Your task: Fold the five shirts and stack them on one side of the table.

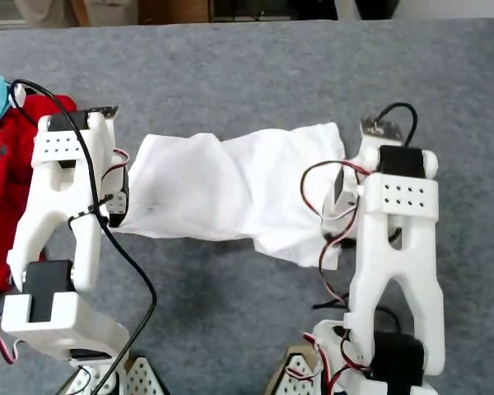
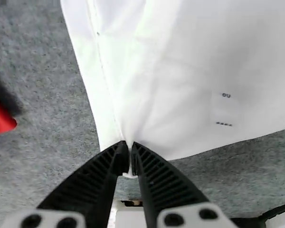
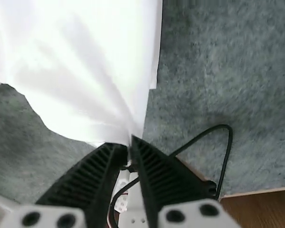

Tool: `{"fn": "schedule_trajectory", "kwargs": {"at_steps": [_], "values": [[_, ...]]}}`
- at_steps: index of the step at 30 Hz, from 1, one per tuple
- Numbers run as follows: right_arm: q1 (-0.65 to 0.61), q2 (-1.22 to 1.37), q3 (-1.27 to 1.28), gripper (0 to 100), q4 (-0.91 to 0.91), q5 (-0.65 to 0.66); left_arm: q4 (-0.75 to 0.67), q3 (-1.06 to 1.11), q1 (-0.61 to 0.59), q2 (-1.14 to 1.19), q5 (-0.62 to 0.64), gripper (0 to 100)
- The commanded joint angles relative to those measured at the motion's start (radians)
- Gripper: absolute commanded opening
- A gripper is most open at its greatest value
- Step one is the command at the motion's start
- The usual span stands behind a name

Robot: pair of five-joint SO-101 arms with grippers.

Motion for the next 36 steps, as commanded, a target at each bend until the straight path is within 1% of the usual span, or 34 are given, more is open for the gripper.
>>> {"fn": "schedule_trajectory", "kwargs": {"at_steps": [1,4,5,7,9,12,14,16,19,22,27,33,36], "values": [[0.012,-0.044,0.012,16.1,0.0,0.011,0.011,-0.003,0.003,-0.004,-0.017,4],[0.01,-0.044,0.008,21.7,0.005,0.011,0.014,-0.006,-0.002,-0.012,-0.017,12],[0.01,-0.045,0.005,22.1,0.005,0.011,0.015,-0.015,-0.003,-0.013,-0.015,15],[0.01,-0.056,-0.021,22.1,0.008,0.011,0.061,-0.057,-0.003,-0.013,-0.015,19],[0.012,-0.088,-0.058,22.1,0.008,0.011,0.101,-0.117,0.0,-0.013,-0.014,21],[0.012,-0.131,-0.148,22.1,-0.02,0.011,0.1,-0.249,-0.006,-0.015,-0.011,21],[0.016,-0.134,-0.214,22.1,-0.084,0.009,0.094,-0.361,-0.003,-0.008,-0.003,21],[0.016,-0.12,-0.251,22.1,-0.166,0.003,0.077,-0.462,0.025,0.016,0.043,21],[0.016,-0.065,-0.271,22.1,-0.288,-0.003,-0.005,-0.563,0.081,0.102,0.12,21],[0.016,0.01,-0.277,22.0,-0.382,-0.049,-0.095,-0.62,0.114,0.223,0.178,21],[0.016,0.125,-0.277,22.0,-0.508,-0.11,-0.157,-0.73,0.12,0.427,0.183,21],[0.001,0.228,-0.277,22.0,-0.69,-0.183,-0.153,-0.956,0.103,0.639,0.181,21],[-0.012,0.268,-0.277,22.0,-0.736,-0.198,-0.149,-1.054,0.095,0.73,0.181,21]]}}
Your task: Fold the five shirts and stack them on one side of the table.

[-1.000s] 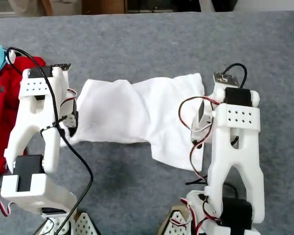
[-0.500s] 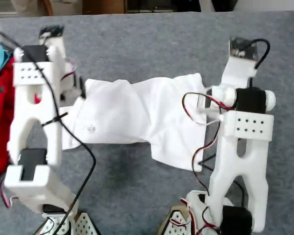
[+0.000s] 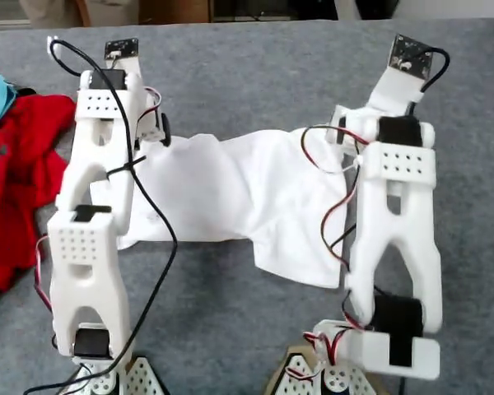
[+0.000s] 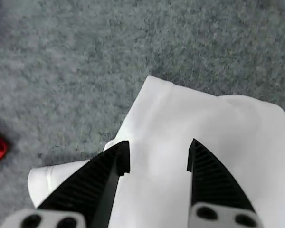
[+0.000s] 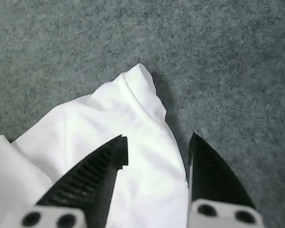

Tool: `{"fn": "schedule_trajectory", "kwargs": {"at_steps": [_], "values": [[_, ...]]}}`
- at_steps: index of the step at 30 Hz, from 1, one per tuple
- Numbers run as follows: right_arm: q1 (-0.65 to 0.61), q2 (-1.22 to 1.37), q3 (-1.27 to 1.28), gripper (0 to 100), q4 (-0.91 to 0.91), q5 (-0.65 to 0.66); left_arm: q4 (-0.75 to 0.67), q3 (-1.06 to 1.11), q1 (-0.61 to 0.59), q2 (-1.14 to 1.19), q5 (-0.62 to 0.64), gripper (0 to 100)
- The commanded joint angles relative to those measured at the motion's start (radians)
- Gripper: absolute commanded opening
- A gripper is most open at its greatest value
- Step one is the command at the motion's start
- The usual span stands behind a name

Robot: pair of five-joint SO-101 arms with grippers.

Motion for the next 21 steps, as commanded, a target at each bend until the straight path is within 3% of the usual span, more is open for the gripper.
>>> {"fn": "schedule_trajectory", "kwargs": {"at_steps": [1,6,12,21], "values": [[-0.018,0.03,-0.051,22.0,-0.061,-0.029,-0.005,-0.146,-0.015,0.064,0.008,21],[-0.042,0.065,-0.051,22.0,-0.061,-0.034,0.025,-0.204,-0.014,0.134,0.006,20],[-0.045,0.116,-0.051,22.0,-0.11,-0.034,0.078,-0.235,-0.008,0.154,0.009,1],[-0.045,0.275,-0.076,22.1,-0.245,-0.072,0.143,-0.233,-0.008,0.156,0.008,2]]}}
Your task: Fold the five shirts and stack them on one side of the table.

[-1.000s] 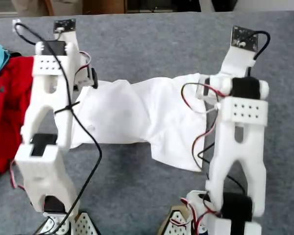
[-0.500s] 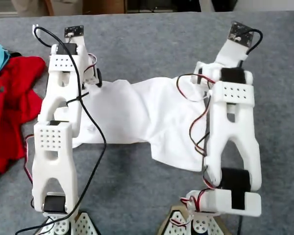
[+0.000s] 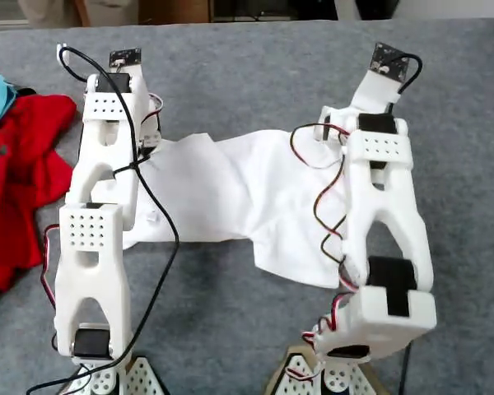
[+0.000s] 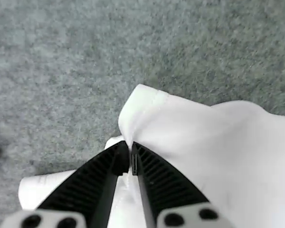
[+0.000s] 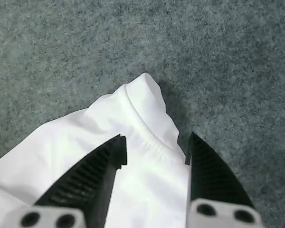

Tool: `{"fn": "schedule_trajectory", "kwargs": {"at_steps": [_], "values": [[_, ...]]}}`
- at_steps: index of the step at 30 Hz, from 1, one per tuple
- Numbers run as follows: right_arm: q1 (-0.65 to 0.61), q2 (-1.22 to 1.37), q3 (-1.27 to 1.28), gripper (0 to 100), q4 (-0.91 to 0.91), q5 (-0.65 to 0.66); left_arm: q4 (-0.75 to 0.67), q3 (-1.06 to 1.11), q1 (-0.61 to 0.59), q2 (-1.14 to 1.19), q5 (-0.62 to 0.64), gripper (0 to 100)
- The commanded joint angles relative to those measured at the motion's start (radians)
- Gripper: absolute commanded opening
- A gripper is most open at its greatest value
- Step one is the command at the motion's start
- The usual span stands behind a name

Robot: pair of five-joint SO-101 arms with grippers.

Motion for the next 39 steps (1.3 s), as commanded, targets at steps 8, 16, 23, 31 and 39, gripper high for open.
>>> {"fn": "schedule_trajectory", "kwargs": {"at_steps": [8,16,23,31,39], "values": [[-0.03,0.214,-0.246,22.1,-0.011,-0.089,0.072,-0.052,-0.009,-0.021,0.002,2],[-0.062,0.46,-0.545,15.6,0.222,-0.089,0.086,-0.052,-0.009,-0.022,0.002,2],[-0.056,0.679,-0.848,0.8,0.428,-0.087,0.101,-0.052,-0.009,-0.024,0.002,2],[0.008,0.881,-1.188,0.6,0.615,-0.086,0.137,-0.071,-0.034,-0.042,0.002,2],[0.097,1.03,-1.492,0.5,0.733,-0.015,0.137,0.052,-0.181,-0.113,0.005,2]]}}
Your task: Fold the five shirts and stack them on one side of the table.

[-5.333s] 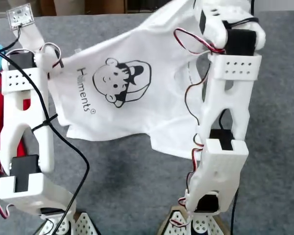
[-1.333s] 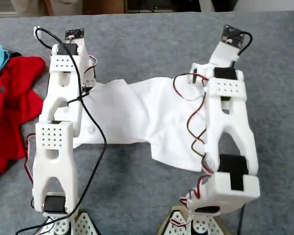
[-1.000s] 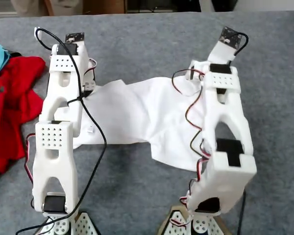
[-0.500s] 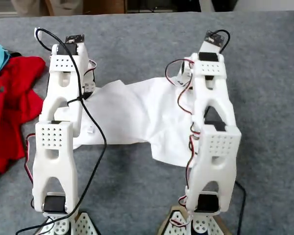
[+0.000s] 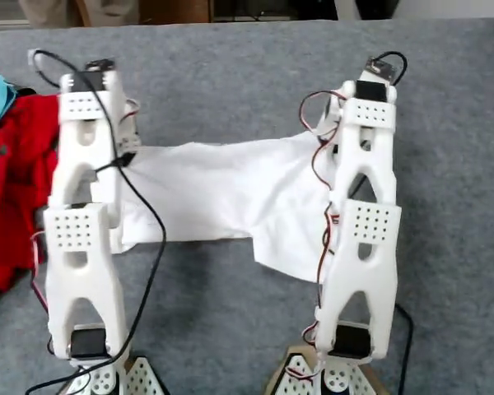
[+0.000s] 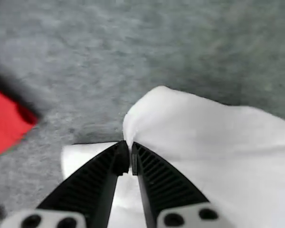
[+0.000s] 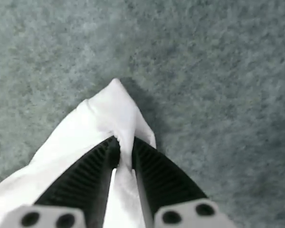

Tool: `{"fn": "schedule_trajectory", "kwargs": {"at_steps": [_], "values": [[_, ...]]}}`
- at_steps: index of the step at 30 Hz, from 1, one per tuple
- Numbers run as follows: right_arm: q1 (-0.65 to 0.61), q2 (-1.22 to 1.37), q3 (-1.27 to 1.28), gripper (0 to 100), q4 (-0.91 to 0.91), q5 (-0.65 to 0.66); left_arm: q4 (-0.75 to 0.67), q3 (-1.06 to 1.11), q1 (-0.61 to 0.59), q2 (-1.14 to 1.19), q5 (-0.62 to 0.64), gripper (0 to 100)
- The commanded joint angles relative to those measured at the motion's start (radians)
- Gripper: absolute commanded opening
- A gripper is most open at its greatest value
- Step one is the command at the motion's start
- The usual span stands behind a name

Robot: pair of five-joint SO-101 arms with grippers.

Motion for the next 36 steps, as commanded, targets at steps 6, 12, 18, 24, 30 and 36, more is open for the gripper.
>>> {"fn": "schedule_trajectory", "kwargs": {"at_steps": [6,12,18,24,30,36], "values": [[0.053,0.073,-0.255,0.5,0.043,0.06,0.014,0.13,-0.164,-0.185,-0.005,2],[0.054,0.105,-0.268,0.5,0.046,0.06,0.015,0.292,-0.221,-0.354,-0.005,2],[0.045,0.102,-0.269,0.5,0.044,0.069,0.014,0.634,-0.19,-0.567,-0.077,2],[0.012,0.077,-0.351,0.6,0.103,0.106,-0.051,0.598,-0.127,-0.582,-0.077,2],[-0.018,0.025,-0.503,8.7,0.196,0.107,-0.112,0.471,-0.044,-0.489,-0.077,7],[-0.027,-0.09,-0.487,21.5,0.196,0.135,-0.115,0.31,-0.037,-0.375,-0.074,18]]}}
